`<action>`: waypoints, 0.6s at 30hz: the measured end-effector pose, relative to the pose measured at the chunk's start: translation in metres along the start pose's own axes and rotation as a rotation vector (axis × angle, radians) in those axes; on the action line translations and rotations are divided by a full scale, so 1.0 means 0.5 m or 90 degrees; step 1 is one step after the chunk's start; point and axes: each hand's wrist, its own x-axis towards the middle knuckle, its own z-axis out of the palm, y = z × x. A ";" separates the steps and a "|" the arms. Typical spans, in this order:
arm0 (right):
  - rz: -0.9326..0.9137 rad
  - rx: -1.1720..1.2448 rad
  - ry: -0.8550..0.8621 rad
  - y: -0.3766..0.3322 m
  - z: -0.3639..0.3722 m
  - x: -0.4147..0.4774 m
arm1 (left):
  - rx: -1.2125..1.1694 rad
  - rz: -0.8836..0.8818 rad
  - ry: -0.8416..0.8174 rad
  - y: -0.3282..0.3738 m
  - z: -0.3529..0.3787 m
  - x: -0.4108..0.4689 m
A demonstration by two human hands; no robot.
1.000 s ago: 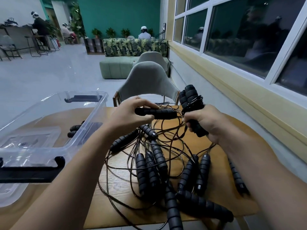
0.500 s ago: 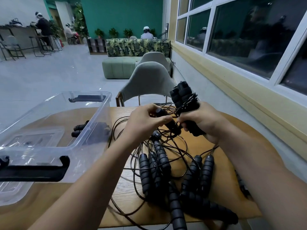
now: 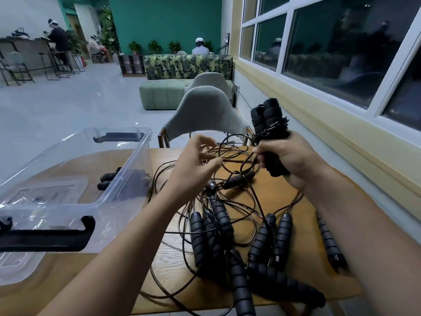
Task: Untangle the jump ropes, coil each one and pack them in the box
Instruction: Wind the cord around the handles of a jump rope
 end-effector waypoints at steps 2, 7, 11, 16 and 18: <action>-0.011 0.013 0.005 -0.004 -0.003 -0.001 | 0.055 -0.041 0.026 -0.017 0.003 -0.003; -0.030 0.043 0.028 -0.020 -0.002 -0.001 | 0.212 -0.150 -0.141 -0.061 0.013 -0.010; -0.053 0.041 0.002 -0.043 -0.002 -0.005 | 0.323 -0.148 -0.190 -0.087 0.044 -0.027; -0.072 0.005 -0.041 -0.049 -0.006 -0.005 | 0.296 -0.155 -0.071 -0.108 0.050 -0.011; -0.074 0.010 -0.034 -0.042 -0.011 -0.004 | 0.287 -0.165 -0.042 -0.103 0.028 -0.002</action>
